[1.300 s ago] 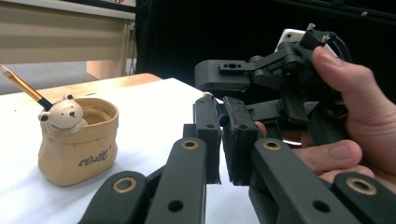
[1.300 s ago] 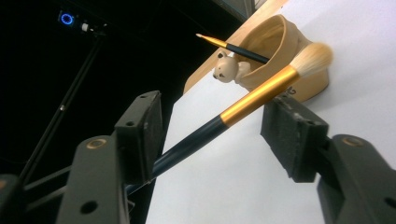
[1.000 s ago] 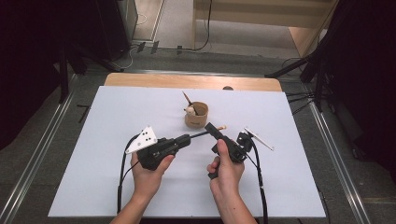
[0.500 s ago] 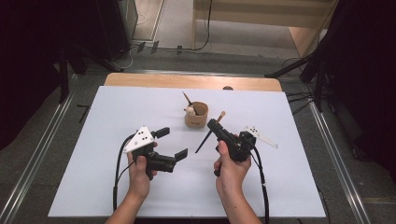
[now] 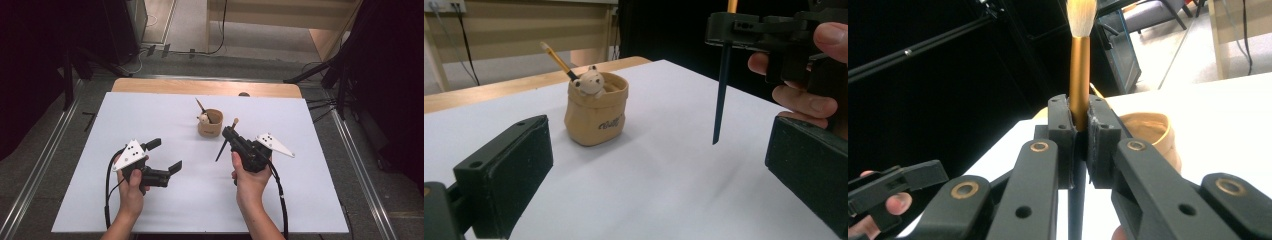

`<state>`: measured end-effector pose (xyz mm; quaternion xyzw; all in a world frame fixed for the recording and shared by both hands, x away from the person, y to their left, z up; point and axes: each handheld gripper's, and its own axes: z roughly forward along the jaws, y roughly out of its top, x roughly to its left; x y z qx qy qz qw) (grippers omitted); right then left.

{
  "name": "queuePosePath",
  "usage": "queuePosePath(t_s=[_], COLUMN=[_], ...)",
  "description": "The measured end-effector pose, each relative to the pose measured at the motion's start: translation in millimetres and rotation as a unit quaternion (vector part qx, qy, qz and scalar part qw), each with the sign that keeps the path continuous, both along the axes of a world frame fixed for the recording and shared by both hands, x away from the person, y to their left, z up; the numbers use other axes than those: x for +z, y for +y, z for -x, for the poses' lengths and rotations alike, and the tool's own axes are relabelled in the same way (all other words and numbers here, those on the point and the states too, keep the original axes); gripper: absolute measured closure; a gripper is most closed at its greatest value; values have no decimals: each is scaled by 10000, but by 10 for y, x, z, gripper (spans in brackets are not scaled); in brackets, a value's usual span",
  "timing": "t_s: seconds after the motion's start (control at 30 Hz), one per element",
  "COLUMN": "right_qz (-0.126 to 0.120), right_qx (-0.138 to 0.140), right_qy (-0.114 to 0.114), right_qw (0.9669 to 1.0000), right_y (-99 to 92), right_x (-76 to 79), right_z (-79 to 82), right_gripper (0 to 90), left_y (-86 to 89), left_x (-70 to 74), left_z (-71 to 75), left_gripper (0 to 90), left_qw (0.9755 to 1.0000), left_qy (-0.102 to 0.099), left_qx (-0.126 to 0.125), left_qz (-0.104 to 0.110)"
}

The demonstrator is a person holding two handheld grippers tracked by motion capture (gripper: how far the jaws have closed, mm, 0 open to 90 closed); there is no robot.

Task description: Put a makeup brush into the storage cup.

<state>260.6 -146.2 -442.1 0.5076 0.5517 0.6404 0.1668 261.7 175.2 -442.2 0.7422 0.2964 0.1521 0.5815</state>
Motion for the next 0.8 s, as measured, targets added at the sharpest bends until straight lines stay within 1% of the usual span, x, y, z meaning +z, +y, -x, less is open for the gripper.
queuePosePath(t_s=[0.07,0.17,0.3,0.4,0.47,0.5,0.53,0.6,0.73,0.8], right_qz=[133,312,350,413,412,496,533,561,646,630], right_qx=[-11,-24,-52,8,96,105,101,121,147,136], right_qy=[-95,-169,-168,-216,-316,-372,-387,-427,-505,-510], right_qw=[9999,9994,9992,9989,9986,9980,9978,9974,9965,9966], right_y=[-3,-9,-16,6,23,37,48,61,60,53], right_x=[-2,2,19,28,35,45,54,65,94,102], right_z=[0,-15,-42,-66,-75,-84,-90,-109,-149,-166], right_gripper=[849,849,849,849,848,849,848,848,848,848], left_y=[37,122,265,378,448,479,513,572,661,707], left_x=[-34,-91,-140,-173,-193,-202,-211,-231,-243,-249], left_z=[20,41,66,78,87,93,97,110,144,168], left_gripper=[0,0,0,0,0,0,0,0,0,0], left_qw=[9999,9998,9996,9995,9994,9993,9992,9991,9989,9988], left_qy=[-21,15,28,45,11,-10,-20,-44,-117,-173], left_qx=[58,163,266,307,341,369,376,397,427,445], left_qz=[-93,-72,-104,-74,-86,-107,-148,-121,-140,-114])
